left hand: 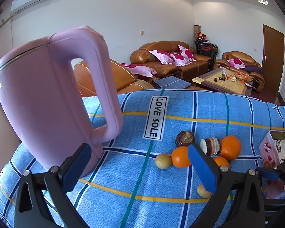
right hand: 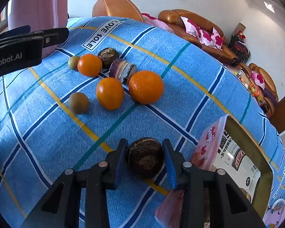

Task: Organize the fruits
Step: 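Grasp a dark brown round fruit with the right tool, then grasp a kiwi with the left tool while the right tool holds the brown fruit, then carry the kiwi in the left tool and brown fruit in the right tool over the tin tray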

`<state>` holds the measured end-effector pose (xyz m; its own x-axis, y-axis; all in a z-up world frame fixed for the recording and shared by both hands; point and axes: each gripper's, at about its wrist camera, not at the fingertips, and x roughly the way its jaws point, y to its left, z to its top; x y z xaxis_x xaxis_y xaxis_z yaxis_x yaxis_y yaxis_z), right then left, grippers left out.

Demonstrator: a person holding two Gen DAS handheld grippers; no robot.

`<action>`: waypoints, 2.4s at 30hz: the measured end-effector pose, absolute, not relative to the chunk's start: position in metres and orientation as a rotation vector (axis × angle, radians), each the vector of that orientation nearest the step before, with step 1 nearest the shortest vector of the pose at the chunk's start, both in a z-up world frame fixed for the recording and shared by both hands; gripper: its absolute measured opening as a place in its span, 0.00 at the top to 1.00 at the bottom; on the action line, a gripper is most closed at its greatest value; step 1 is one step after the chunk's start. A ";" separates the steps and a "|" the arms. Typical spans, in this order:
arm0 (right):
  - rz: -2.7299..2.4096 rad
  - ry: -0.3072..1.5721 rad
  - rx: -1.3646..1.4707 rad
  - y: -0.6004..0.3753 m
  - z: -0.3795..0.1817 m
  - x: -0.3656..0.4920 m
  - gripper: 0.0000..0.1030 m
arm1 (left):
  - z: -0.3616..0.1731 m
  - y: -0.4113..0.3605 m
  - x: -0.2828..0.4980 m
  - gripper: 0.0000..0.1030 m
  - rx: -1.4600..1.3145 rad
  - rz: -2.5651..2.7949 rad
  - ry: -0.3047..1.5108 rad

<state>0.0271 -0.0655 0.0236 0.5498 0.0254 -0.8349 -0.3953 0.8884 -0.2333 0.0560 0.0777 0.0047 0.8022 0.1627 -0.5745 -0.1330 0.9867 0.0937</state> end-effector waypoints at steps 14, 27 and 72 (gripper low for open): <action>0.144 0.479 0.042 -0.096 0.086 -0.042 0.63 | 0.001 0.061 0.054 0.03 0.044 -0.067 0.649; 0.075 0.465 0.083 -0.118 0.074 -0.042 0.63 | -0.038 0.018 0.057 0.25 0.144 -0.236 0.829; 0.043 0.356 0.060 -0.119 0.086 -0.056 0.63 | 0.024 0.078 0.008 0.69 -0.226 -0.345 0.403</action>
